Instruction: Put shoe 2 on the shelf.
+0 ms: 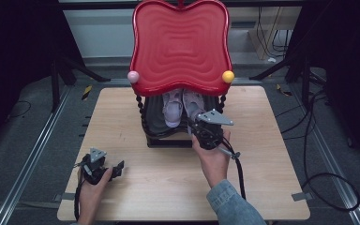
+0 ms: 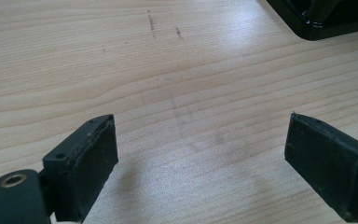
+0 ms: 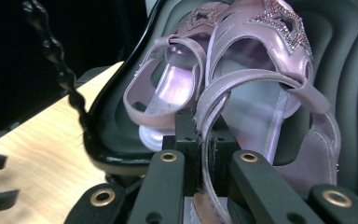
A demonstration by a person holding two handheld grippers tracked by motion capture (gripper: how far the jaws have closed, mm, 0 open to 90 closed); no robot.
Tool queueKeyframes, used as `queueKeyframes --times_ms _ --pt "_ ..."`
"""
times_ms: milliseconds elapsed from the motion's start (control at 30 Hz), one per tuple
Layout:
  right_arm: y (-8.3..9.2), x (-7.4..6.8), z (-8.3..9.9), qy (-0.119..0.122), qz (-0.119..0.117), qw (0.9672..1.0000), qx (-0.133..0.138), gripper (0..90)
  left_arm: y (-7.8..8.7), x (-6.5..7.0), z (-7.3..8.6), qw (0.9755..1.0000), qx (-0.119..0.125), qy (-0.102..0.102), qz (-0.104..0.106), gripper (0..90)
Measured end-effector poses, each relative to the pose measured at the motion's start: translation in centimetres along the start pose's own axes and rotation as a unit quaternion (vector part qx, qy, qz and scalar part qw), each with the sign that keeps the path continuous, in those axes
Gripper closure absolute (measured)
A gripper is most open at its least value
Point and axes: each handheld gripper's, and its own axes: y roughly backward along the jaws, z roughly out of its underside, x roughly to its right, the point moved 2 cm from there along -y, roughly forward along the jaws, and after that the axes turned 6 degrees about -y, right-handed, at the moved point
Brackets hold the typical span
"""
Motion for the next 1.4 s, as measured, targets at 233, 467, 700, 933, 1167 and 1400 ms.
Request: queueKeyframes --times_ms 233,467,700,933,1167,1400 --pt "-1.6 -0.1 -0.2 0.015 0.041 0.999 0.01 86.2 -0.1 0.0 0.0 1.0 0.0 0.002 0.002 8.7" --pt "-3.1 -0.1 -0.4 0.026 0.064 0.9975 0.011 86.3 -0.1 0.0 0.0 1.0 0.0 0.002 0.005 8.7" --pt "-4.3 0.0 -1.0 0.03 0.076 0.9964 0.019 86.2 -0.2 0.0 0.0 1.0 0.0 0.004 0.008 8.7" --pt "-5.2 0.0 -1.1 0.032 0.086 0.9955 0.024 86.2 -0.2 0.1 0.0 0.9999 0.001 0.005 0.011 8.7" --pt "-5.9 0.2 -0.8 0.029 0.096 0.9949 0.014 86.3 -0.2 0.1 0.0 0.9999 0.001 0.005 0.011 8.7" --pt "-7.0 0.0 -0.2 0.032 0.092 0.9952 0.01 86.0 -0.2 0.0 0.0 0.9999 0.0 0.006 0.012 8.7"
